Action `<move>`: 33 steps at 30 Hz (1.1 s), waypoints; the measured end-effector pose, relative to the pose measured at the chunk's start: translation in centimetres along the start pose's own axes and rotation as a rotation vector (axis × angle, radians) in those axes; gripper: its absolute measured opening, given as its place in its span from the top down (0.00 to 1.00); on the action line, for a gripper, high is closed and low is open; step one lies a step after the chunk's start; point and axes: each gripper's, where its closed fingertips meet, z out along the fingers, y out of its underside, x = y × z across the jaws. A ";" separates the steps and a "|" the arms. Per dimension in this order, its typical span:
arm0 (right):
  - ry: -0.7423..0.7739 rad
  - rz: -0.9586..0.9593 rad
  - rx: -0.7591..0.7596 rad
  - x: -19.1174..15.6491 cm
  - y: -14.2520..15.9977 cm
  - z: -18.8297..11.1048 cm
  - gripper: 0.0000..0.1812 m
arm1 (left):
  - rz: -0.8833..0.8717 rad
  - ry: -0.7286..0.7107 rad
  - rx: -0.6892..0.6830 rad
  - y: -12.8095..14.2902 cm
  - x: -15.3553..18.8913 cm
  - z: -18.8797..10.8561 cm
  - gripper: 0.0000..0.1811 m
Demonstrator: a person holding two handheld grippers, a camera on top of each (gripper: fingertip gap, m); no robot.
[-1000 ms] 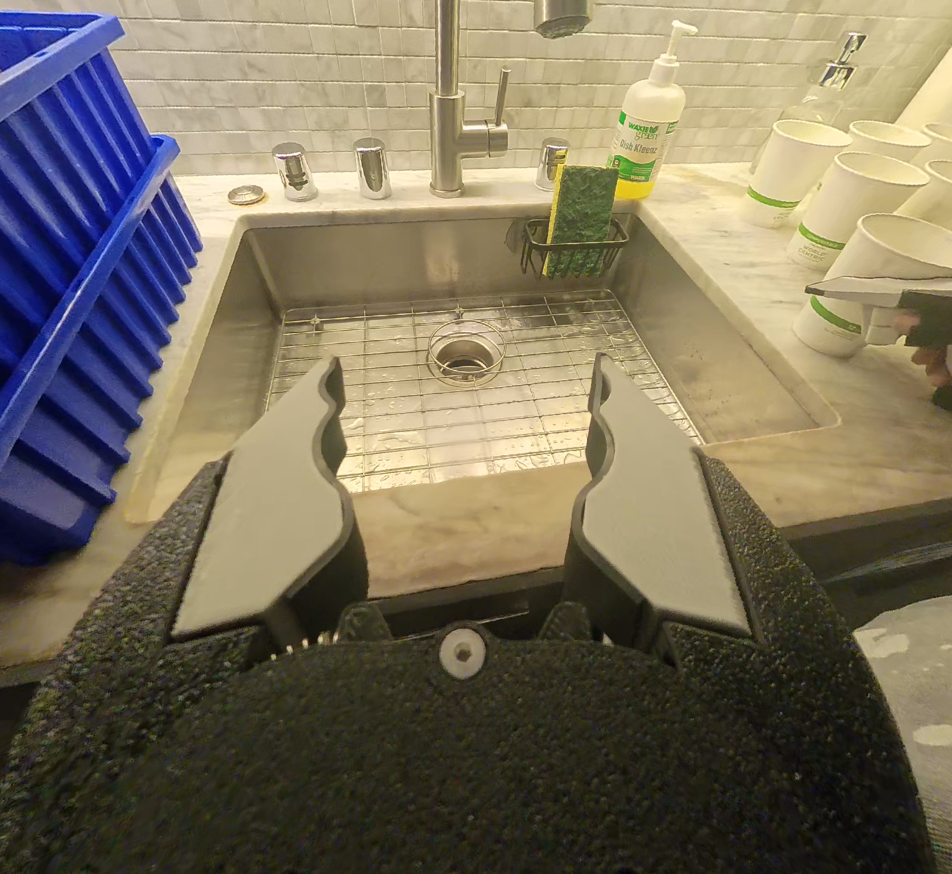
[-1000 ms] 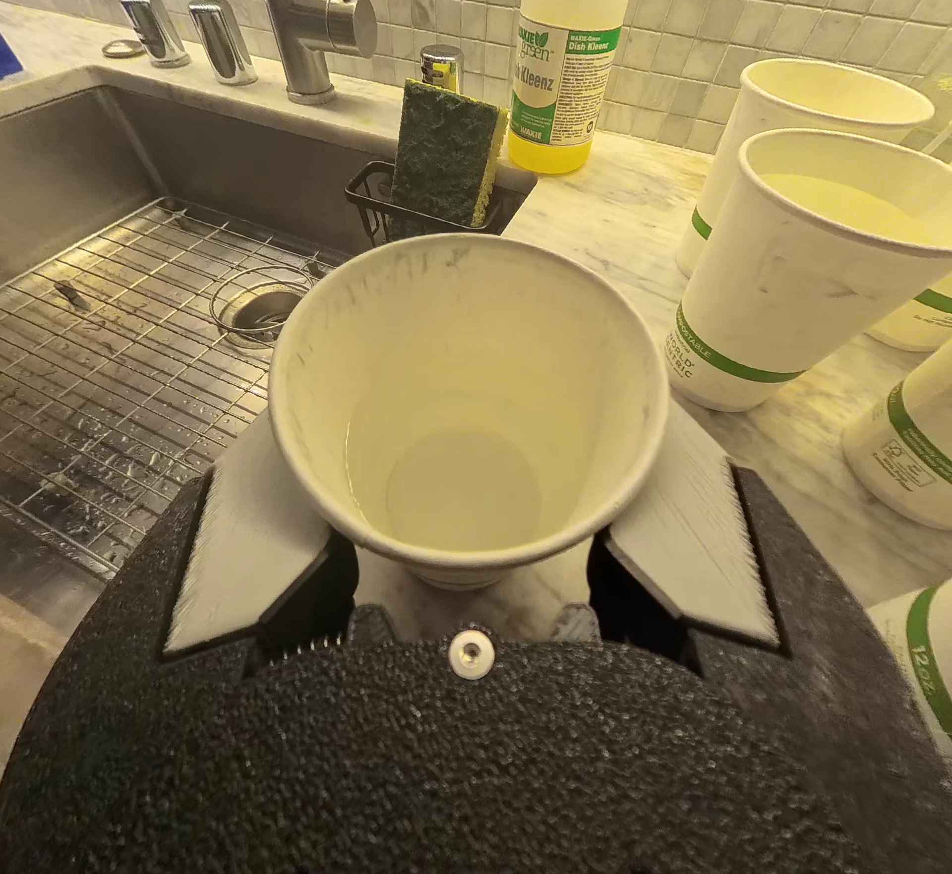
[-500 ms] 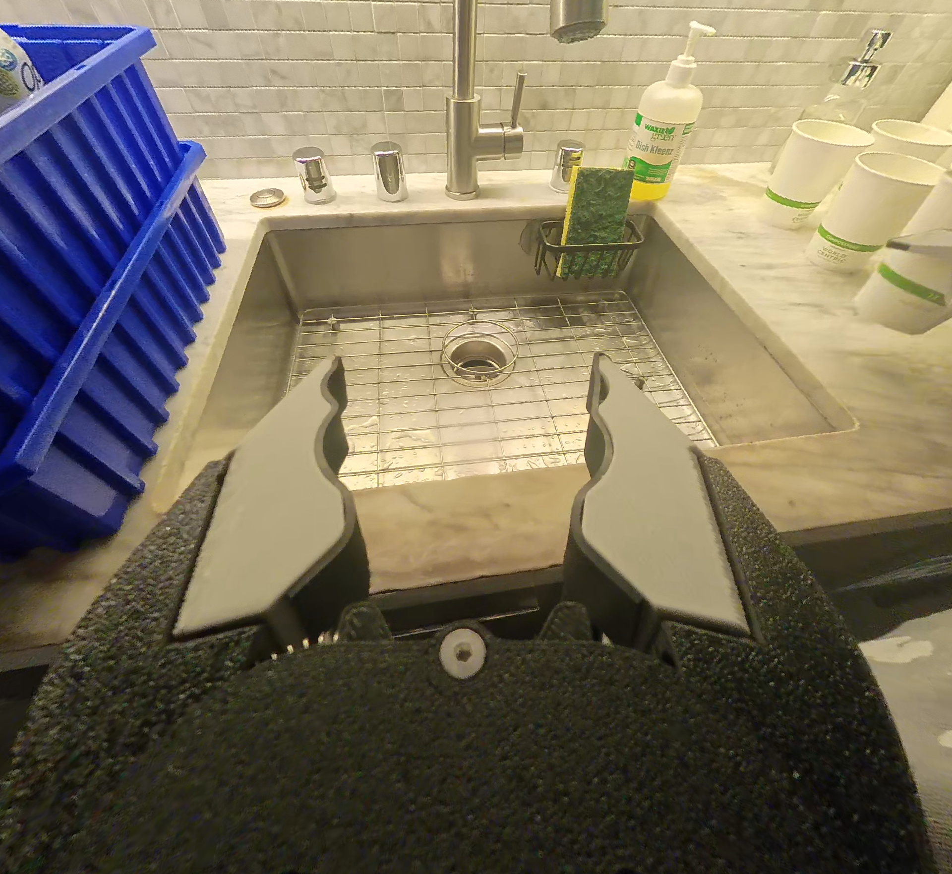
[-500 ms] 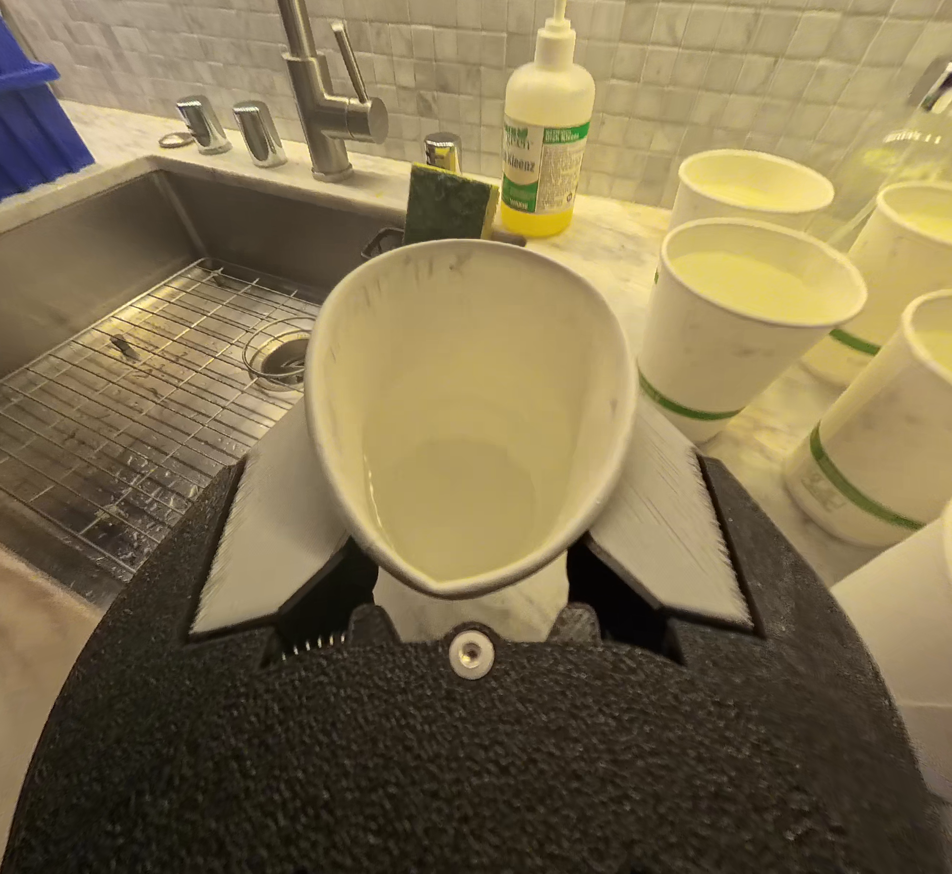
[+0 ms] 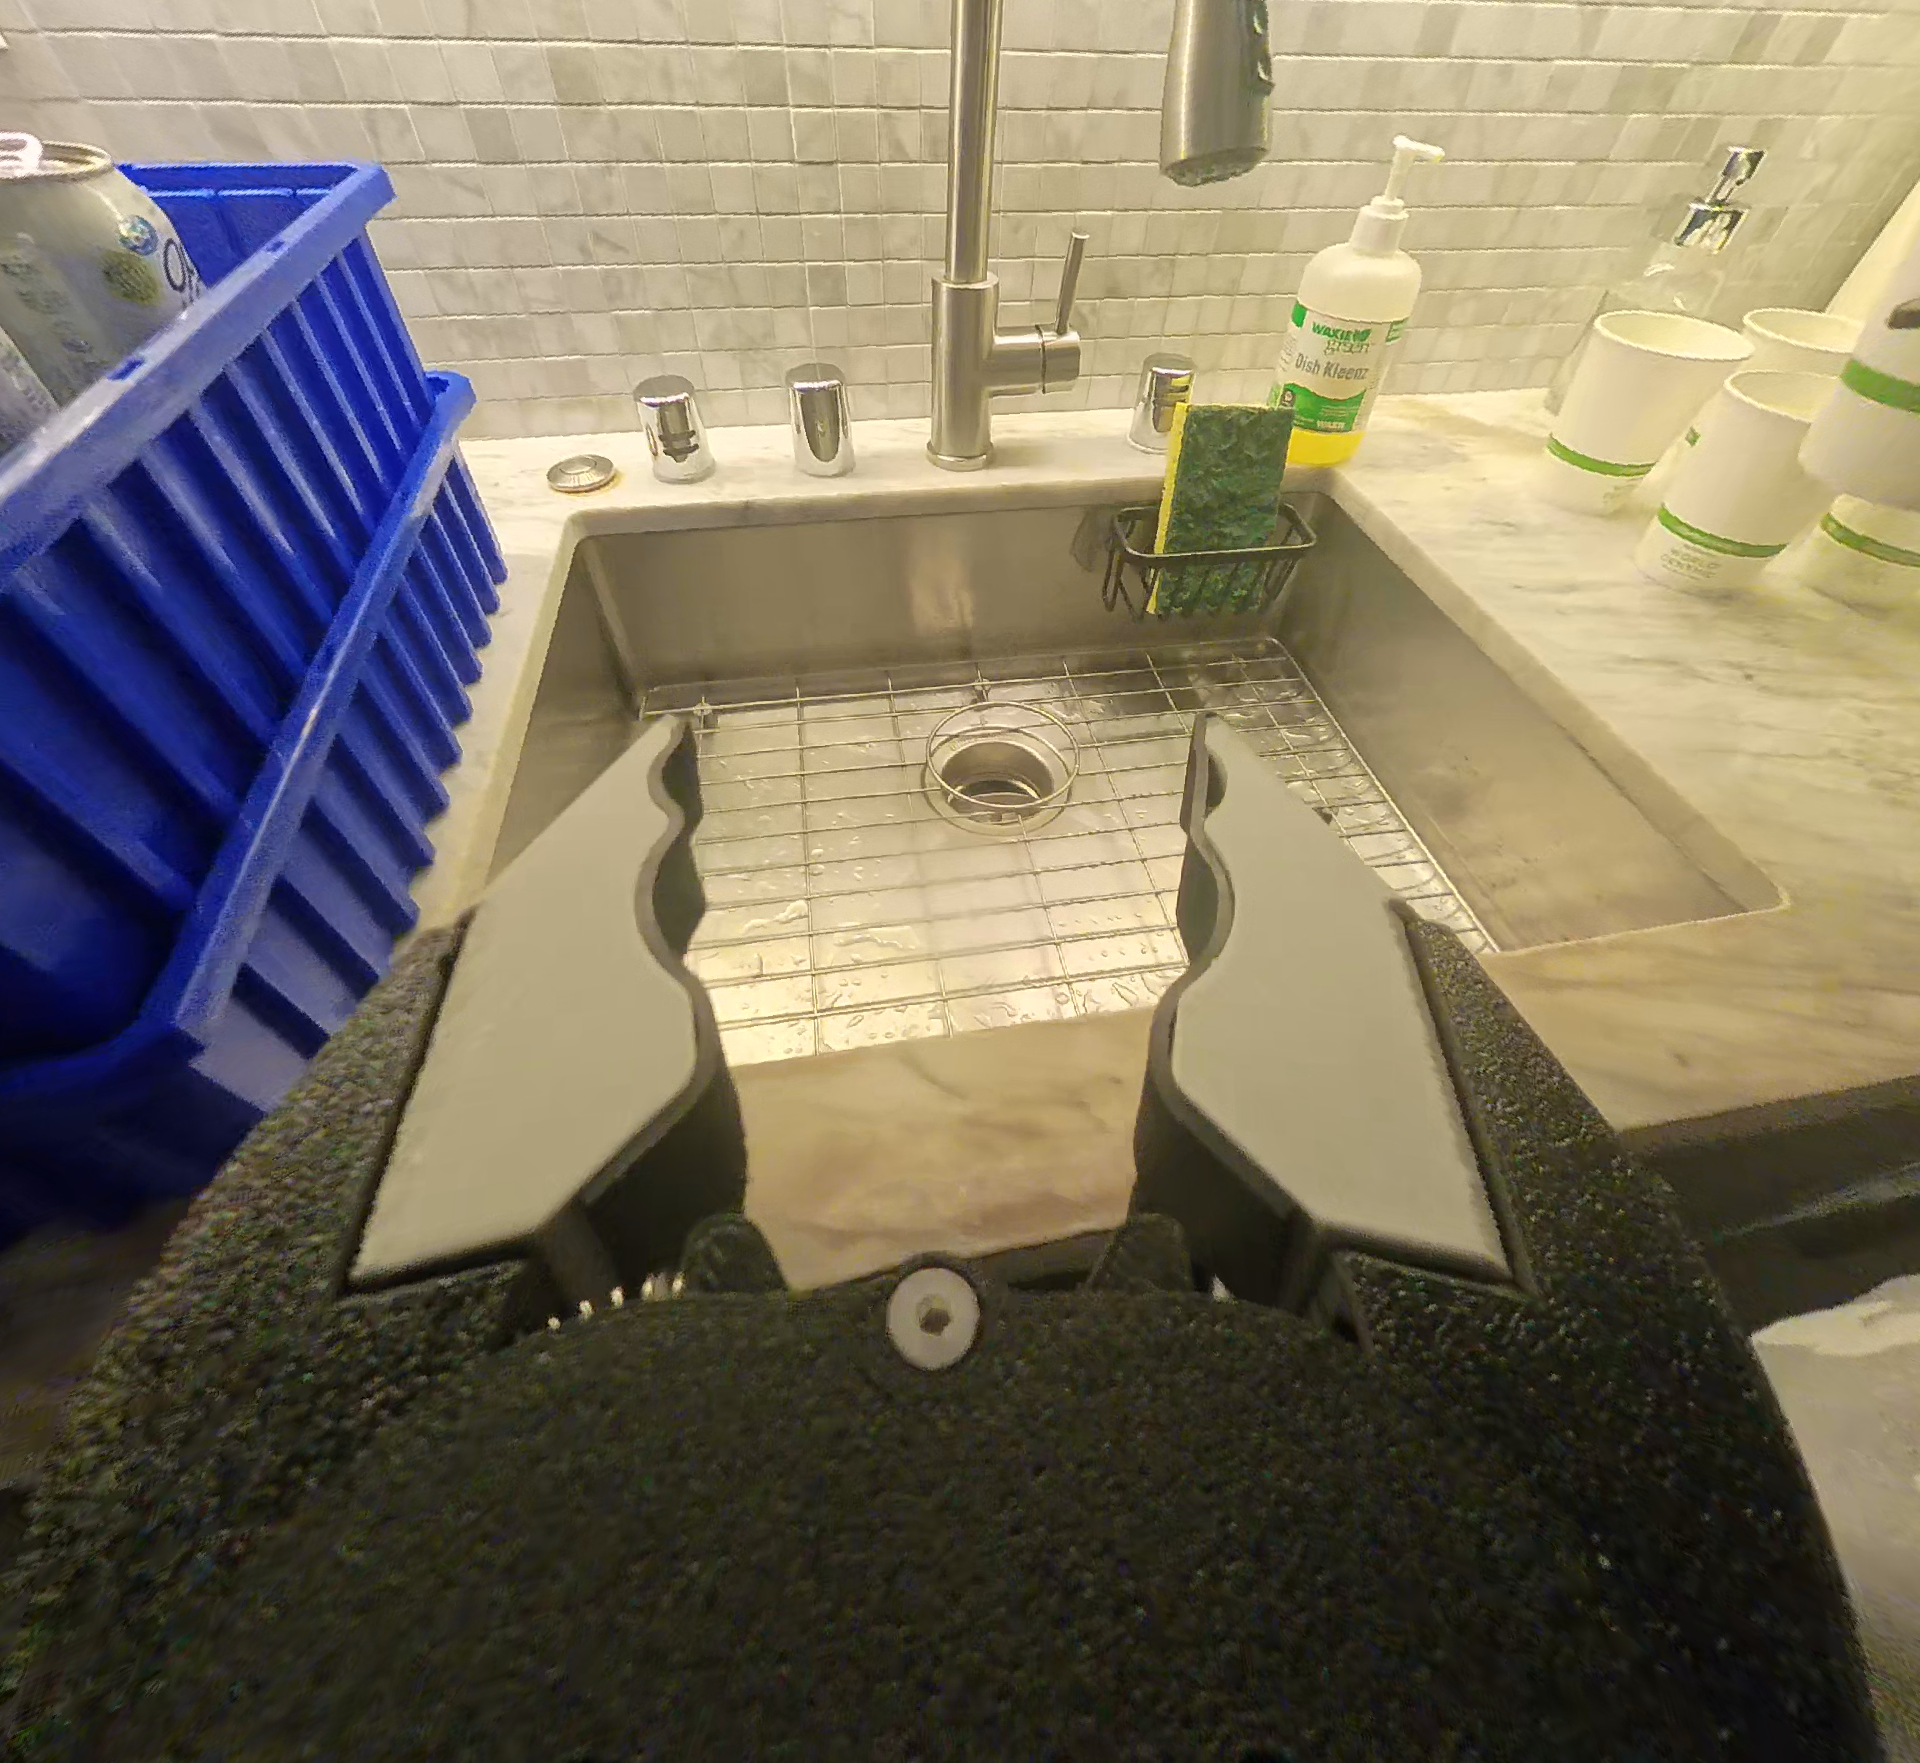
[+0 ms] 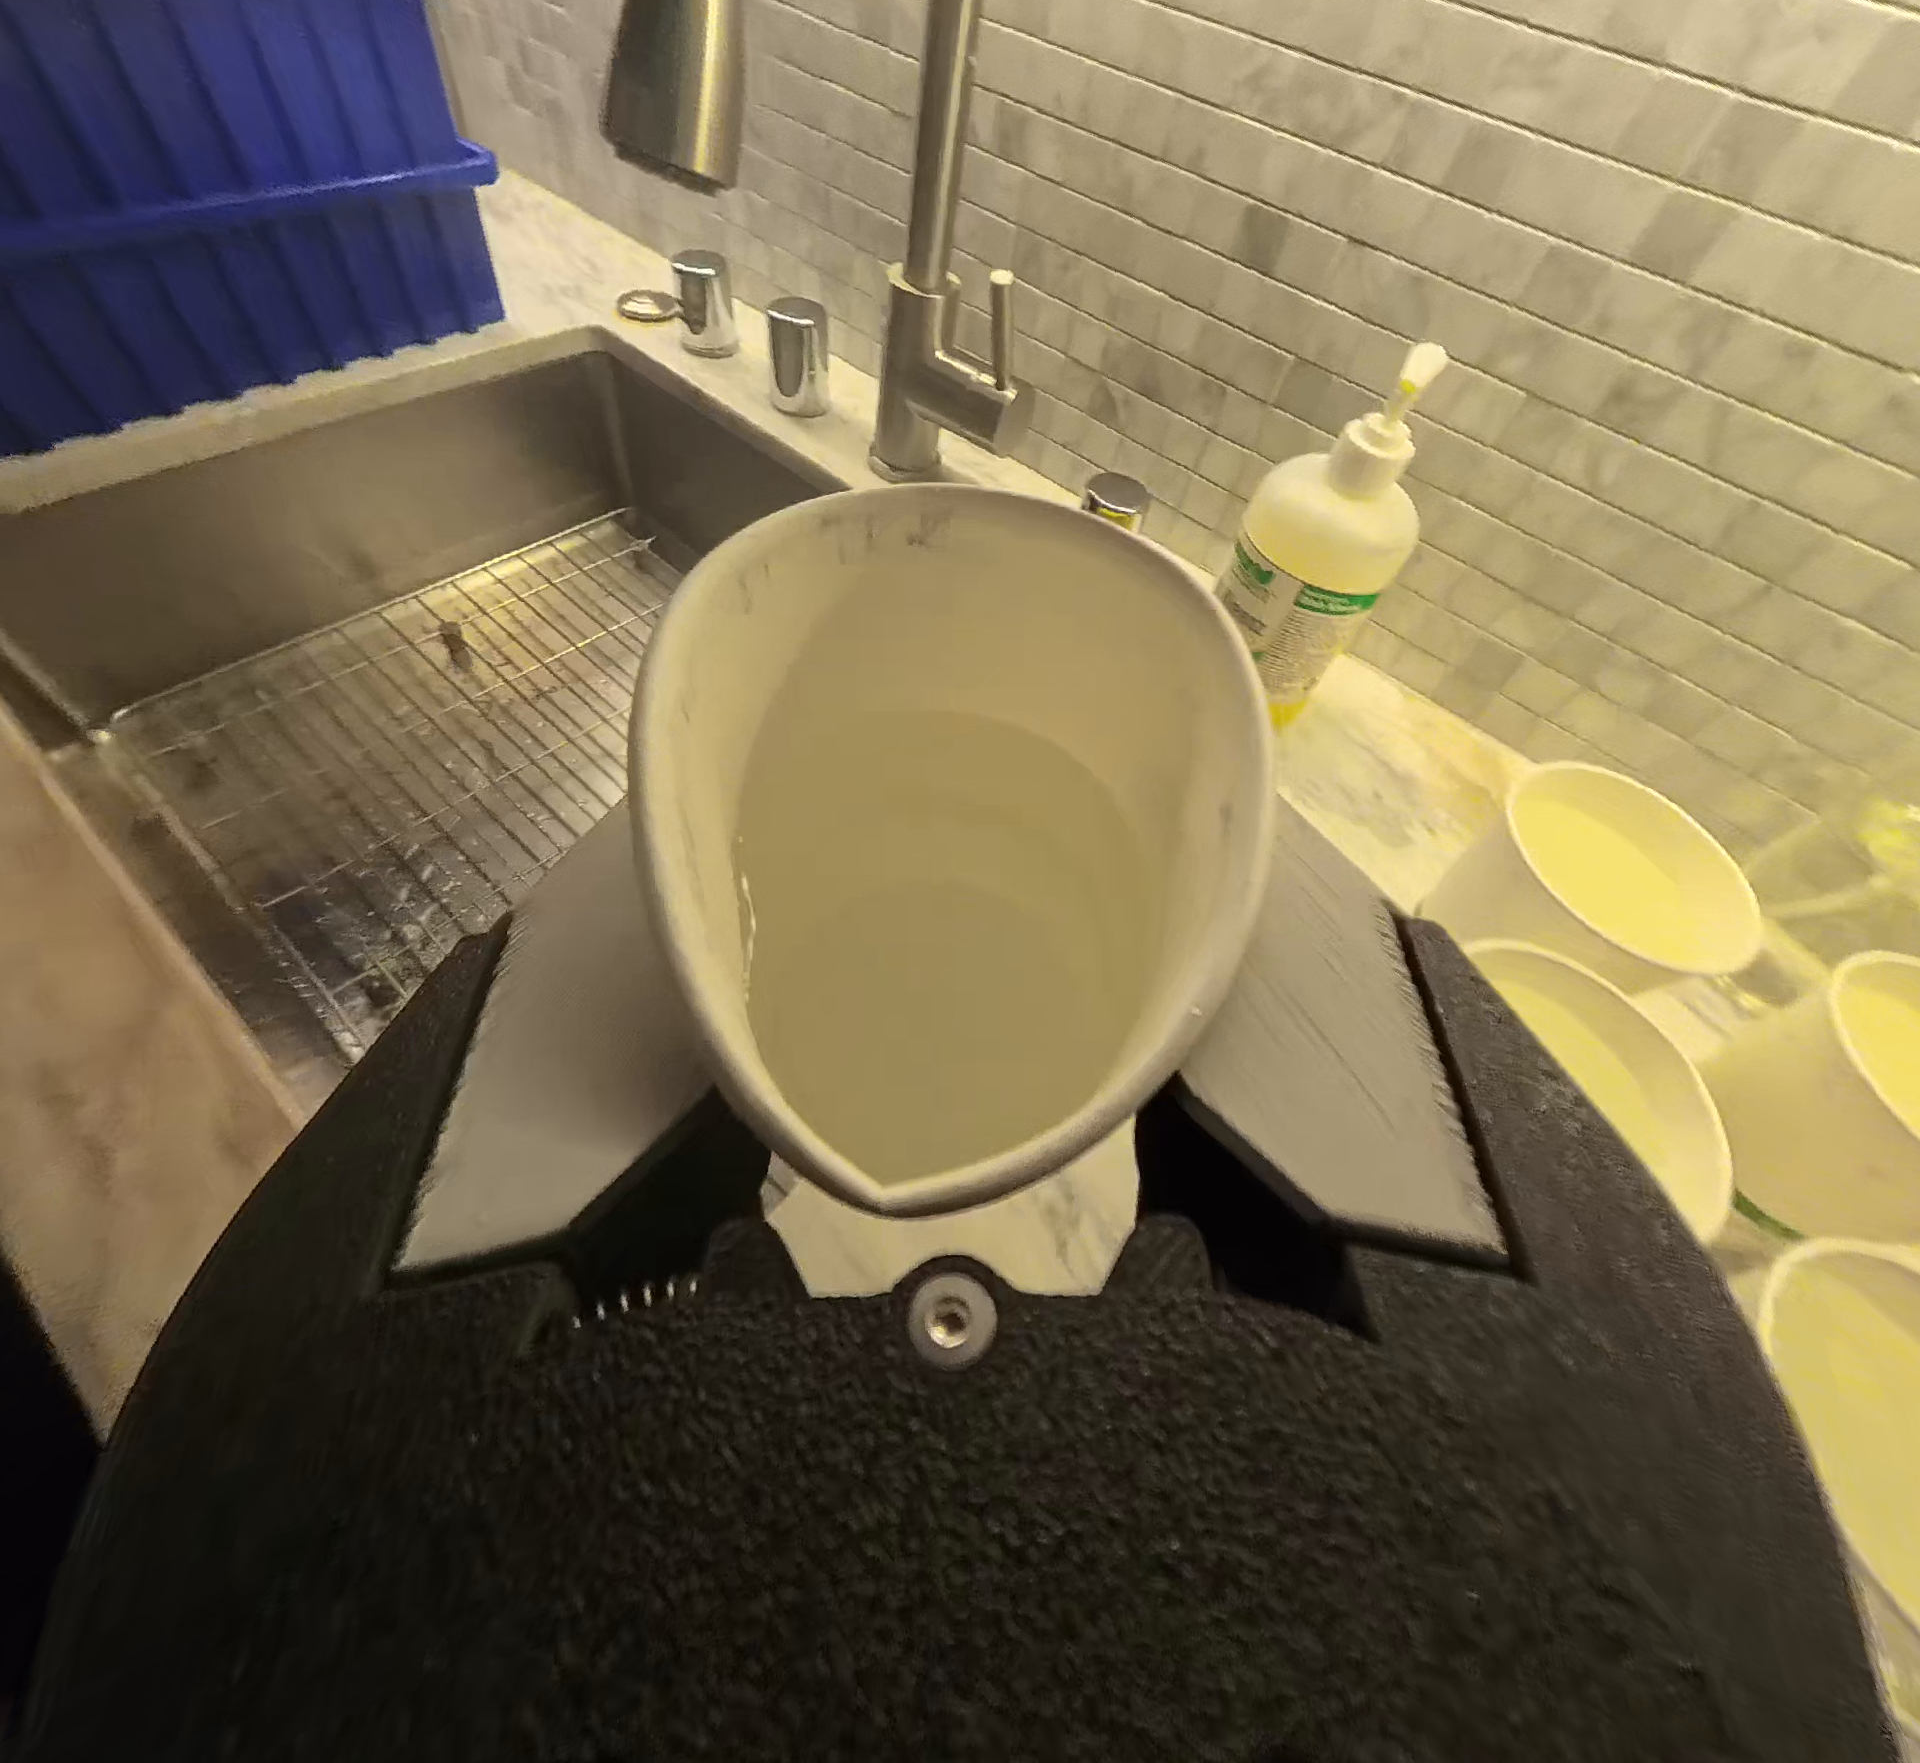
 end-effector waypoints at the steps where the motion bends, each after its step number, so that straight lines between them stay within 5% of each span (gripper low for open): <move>1: -0.019 -0.005 -0.012 -0.5 -0.4 0.6 0.54 | 0.004 0.010 0.005 -0.2 -0.3 0.2 0.49; 11: -0.169 -0.041 -0.210 -6.0 -1.8 8.2 0.56 | 0.049 0.127 0.035 -2.2 -3.7 2.6 0.50; 23: -0.265 -0.161 -0.520 -11.0 1.4 16.9 0.56 | 0.121 0.227 0.020 -2.7 -7.4 3.2 0.50; 33: -0.272 -0.304 -0.756 -12.6 4.4 20.6 0.56 | 0.079 0.294 0.008 -1.4 -7.6 3.3 0.51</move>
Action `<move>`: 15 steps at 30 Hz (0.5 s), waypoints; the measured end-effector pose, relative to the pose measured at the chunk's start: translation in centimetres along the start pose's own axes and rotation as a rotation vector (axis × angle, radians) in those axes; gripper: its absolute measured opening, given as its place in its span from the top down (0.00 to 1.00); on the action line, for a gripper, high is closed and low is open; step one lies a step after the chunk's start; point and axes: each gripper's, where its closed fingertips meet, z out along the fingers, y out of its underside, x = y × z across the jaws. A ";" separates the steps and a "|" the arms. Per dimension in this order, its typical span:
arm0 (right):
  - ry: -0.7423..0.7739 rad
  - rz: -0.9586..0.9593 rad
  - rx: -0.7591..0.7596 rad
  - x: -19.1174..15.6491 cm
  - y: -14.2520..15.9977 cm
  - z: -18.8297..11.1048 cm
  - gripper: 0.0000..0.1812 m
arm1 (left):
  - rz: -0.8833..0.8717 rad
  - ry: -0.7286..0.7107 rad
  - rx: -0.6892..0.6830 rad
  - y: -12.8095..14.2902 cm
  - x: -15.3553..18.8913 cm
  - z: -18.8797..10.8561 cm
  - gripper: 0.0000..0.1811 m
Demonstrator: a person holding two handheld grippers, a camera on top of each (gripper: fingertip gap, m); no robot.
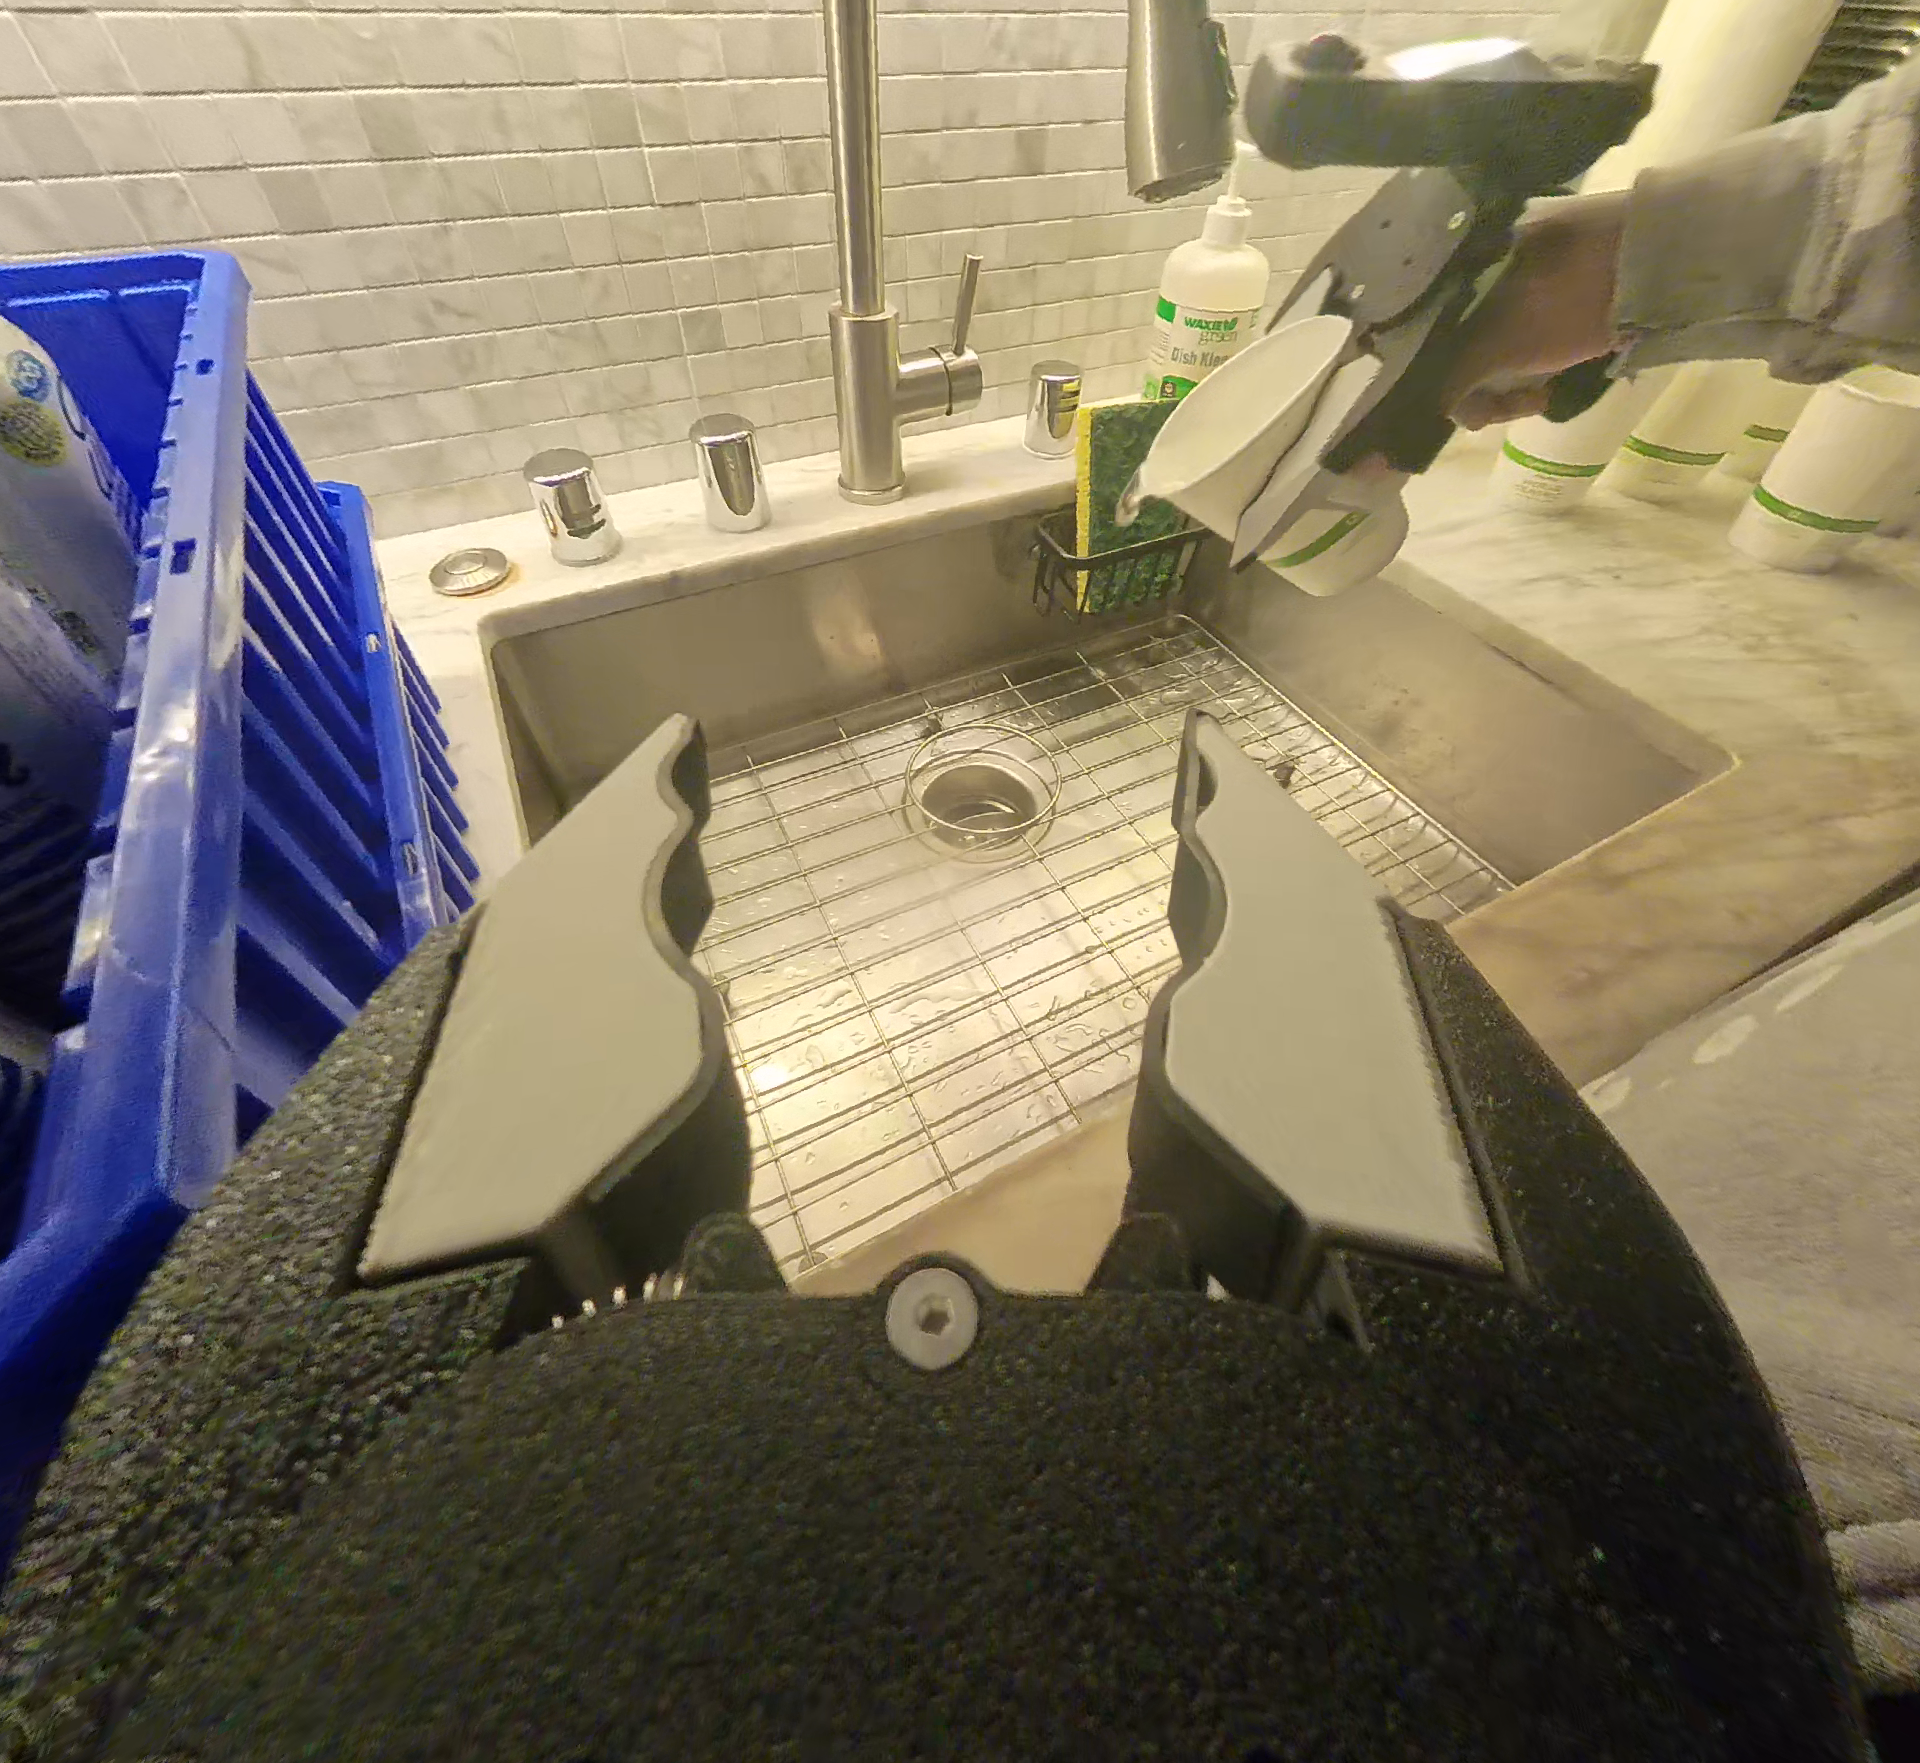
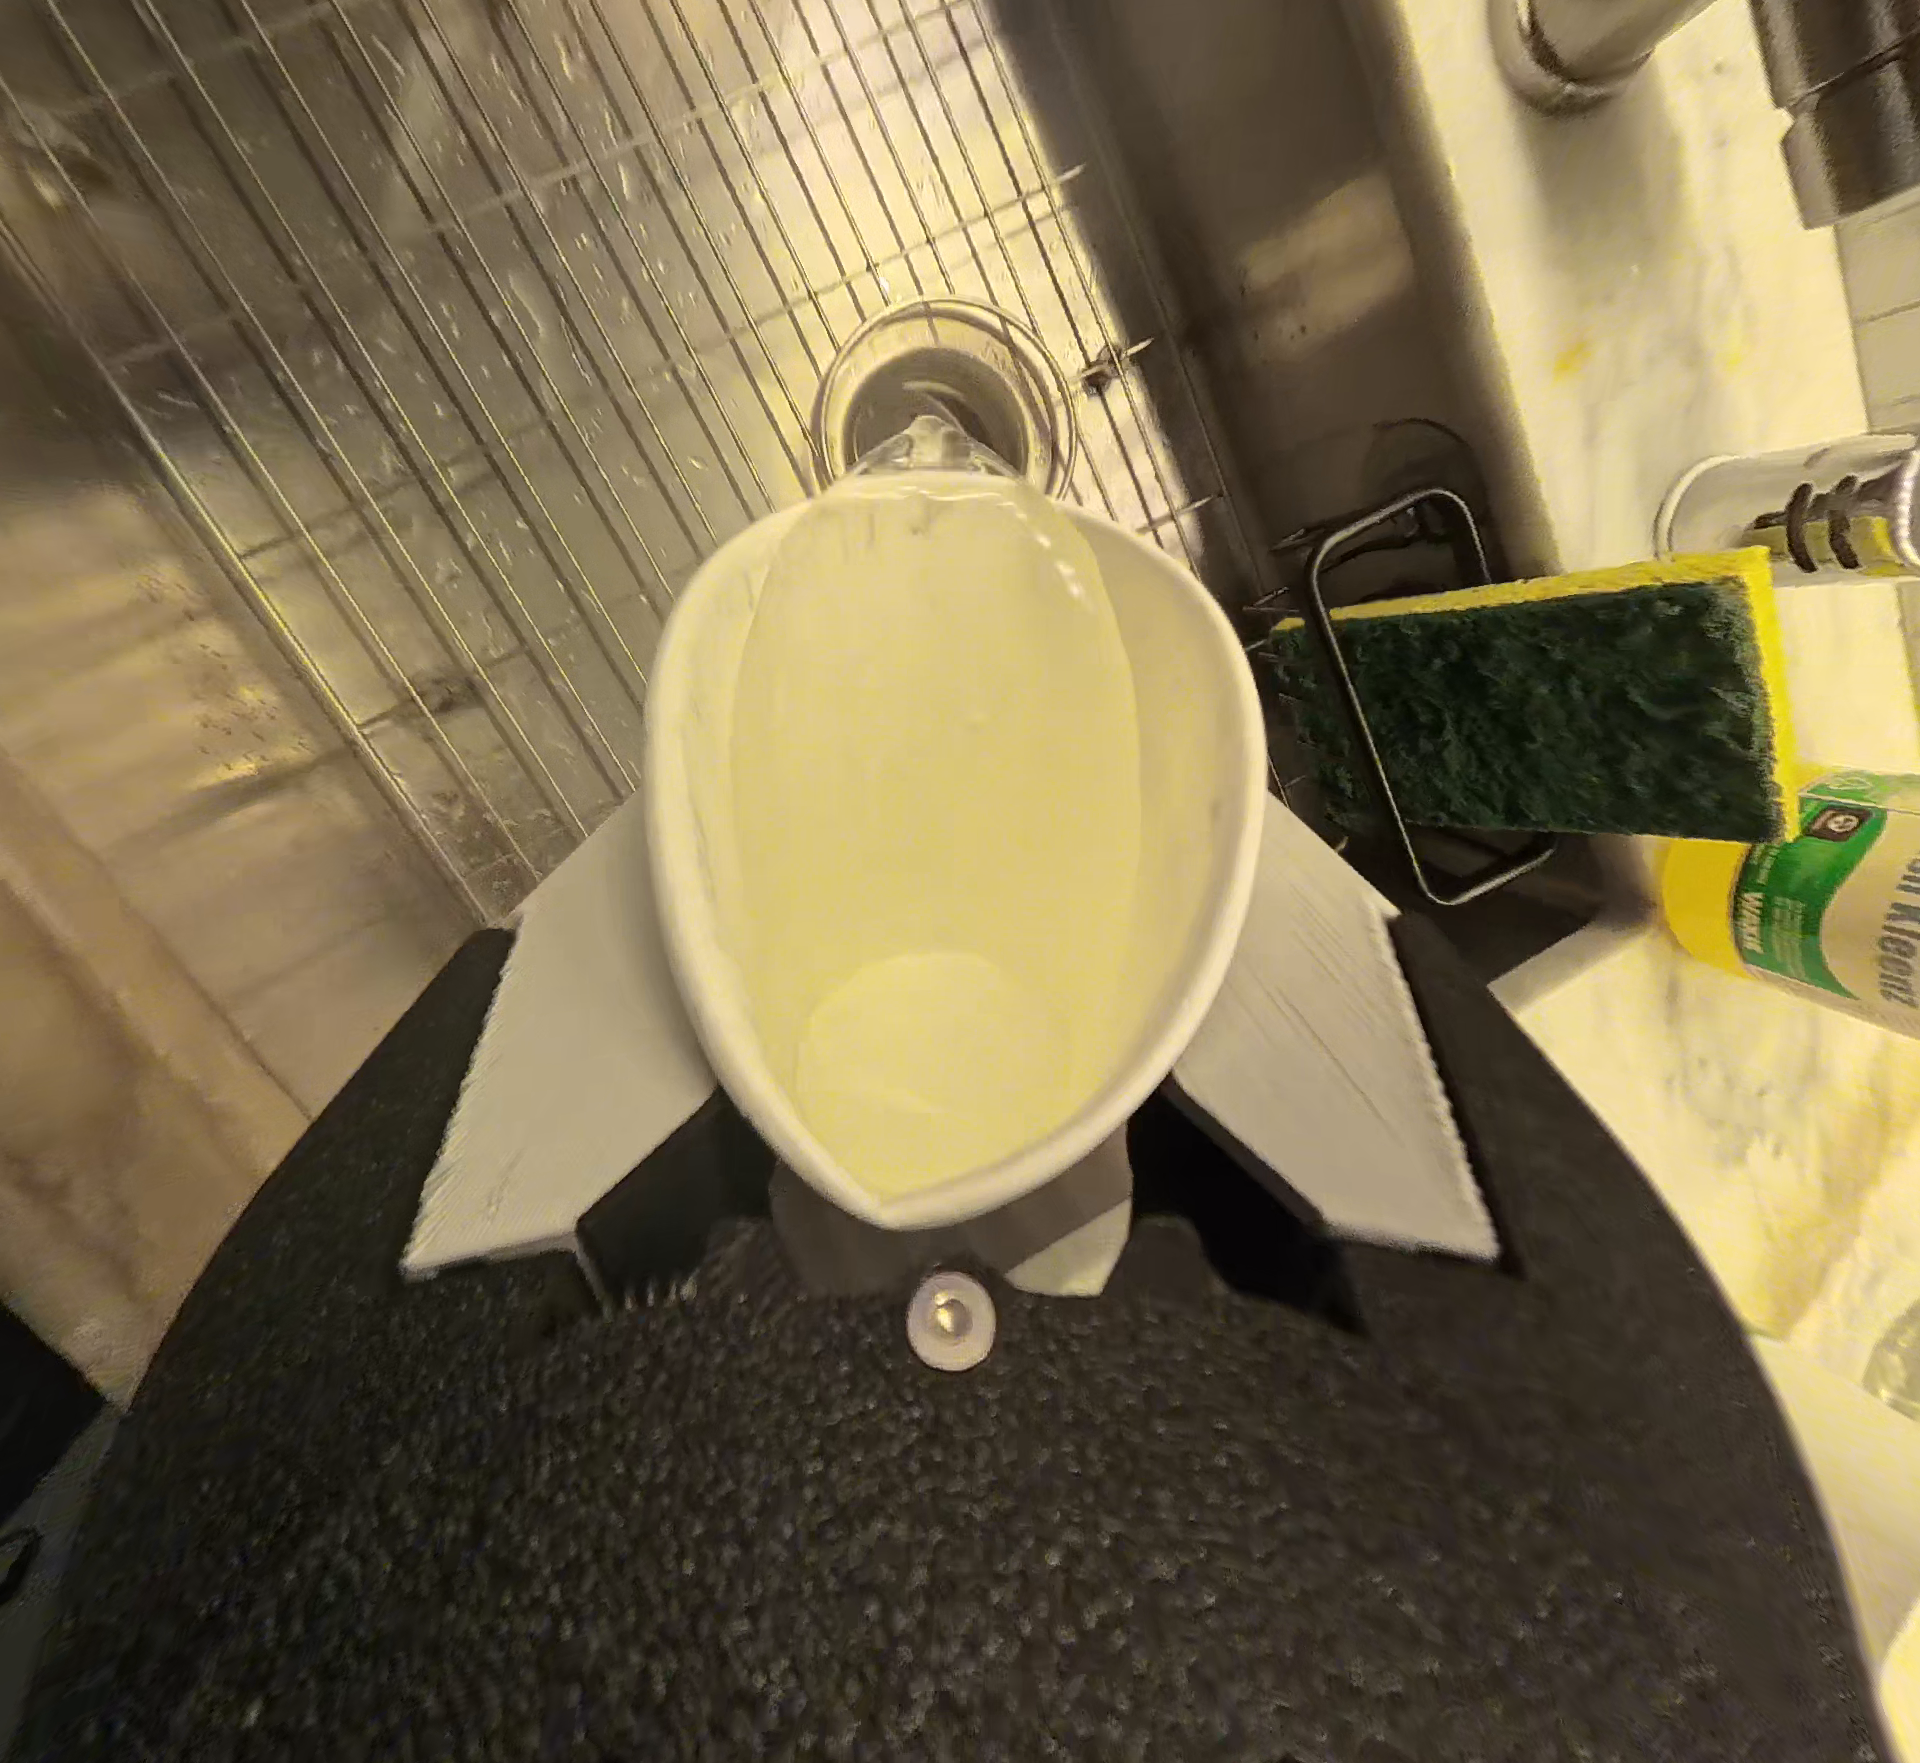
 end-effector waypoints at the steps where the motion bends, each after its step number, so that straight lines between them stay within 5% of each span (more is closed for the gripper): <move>1: 0.004 -0.011 -0.028 0.0 0.1 0.4 0.56 | -0.002 0.006 0.001 0.1 0.0 0.0 0.51; 15: 0.086 -0.097 -0.313 0.4 1.9 3.4 0.56 | -0.025 0.055 0.001 0.8 -0.6 -0.5 0.51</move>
